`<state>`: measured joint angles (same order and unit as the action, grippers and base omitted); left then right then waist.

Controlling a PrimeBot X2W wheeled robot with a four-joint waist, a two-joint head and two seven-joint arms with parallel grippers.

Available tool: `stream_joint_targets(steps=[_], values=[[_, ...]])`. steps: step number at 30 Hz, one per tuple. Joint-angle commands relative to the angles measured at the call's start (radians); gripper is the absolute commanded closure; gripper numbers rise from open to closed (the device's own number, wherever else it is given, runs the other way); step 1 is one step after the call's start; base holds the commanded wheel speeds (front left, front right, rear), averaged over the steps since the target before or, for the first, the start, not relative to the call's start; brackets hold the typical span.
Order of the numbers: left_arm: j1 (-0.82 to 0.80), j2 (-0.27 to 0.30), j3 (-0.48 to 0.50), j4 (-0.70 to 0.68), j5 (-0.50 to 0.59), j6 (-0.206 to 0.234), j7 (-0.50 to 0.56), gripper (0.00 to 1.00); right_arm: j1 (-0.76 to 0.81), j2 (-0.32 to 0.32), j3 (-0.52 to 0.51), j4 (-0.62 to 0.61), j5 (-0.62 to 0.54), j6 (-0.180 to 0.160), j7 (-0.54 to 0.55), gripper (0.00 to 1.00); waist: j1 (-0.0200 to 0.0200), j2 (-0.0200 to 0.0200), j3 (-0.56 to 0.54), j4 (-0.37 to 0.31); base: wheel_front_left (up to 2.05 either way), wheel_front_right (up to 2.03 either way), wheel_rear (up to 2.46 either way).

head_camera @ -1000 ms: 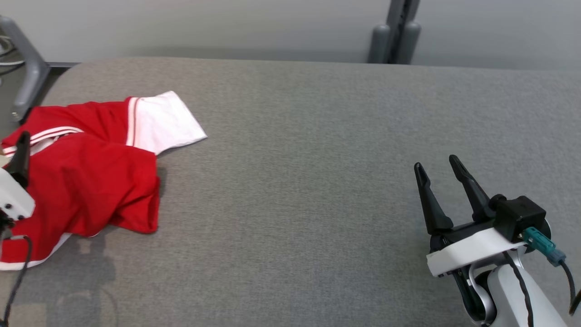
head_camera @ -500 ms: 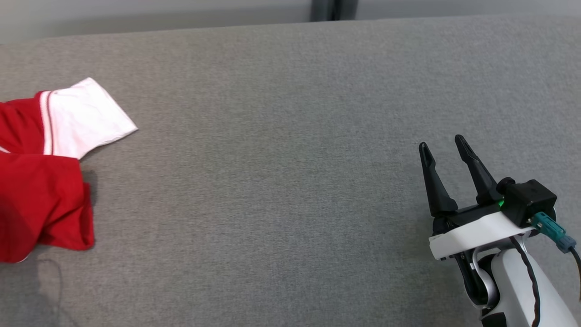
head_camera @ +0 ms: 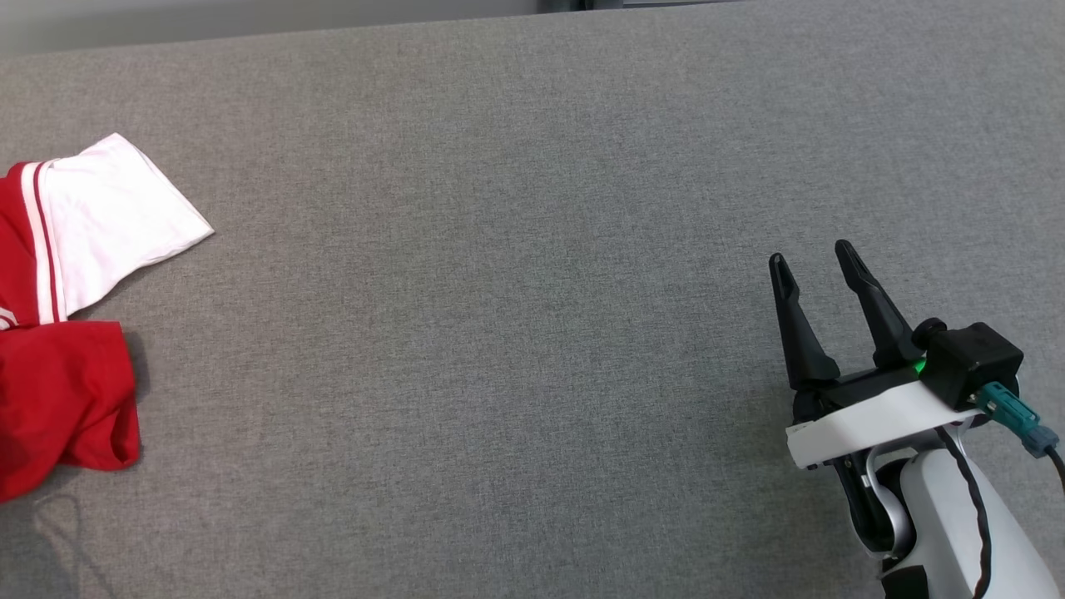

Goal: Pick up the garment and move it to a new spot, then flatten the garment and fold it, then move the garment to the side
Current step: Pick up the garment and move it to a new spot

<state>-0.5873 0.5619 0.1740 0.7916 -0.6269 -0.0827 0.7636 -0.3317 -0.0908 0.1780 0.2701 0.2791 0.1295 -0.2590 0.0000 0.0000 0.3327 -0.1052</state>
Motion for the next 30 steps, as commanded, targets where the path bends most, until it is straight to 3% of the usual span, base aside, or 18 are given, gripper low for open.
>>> stream_joint_targets(steps=[1,2,18,30], values=[[-0.015,0.007,-0.005,0.010,0.000,-0.005,-0.001,0.58,-0.011,-0.001,0.001,-0.001,-0.006,0.002,-0.006,0.00,0.0000,0.0000,0.001,0.001,0.00,0.00,0.00],[-0.016,0.008,-0.007,0.011,0.001,-0.006,-0.004,1.00,-0.010,-0.001,0.001,0.000,-0.007,0.002,-0.006,0.00,0.0000,0.0000,0.002,0.001,0.00,0.00,0.00],[-0.037,0.001,-0.066,-0.045,-0.014,-0.041,-0.047,1.00,0.011,0.000,0.007,0.022,-0.008,0.002,-0.006,0.00,0.0000,0.0000,-0.063,0.031,0.00,0.00,0.00],[0.007,-0.033,-0.194,-0.388,-0.110,-0.049,0.009,1.00,0.054,0.008,0.007,0.049,0.003,0.002,-0.006,0.00,0.0000,0.0000,-0.193,0.030,0.00,0.00,0.00]])
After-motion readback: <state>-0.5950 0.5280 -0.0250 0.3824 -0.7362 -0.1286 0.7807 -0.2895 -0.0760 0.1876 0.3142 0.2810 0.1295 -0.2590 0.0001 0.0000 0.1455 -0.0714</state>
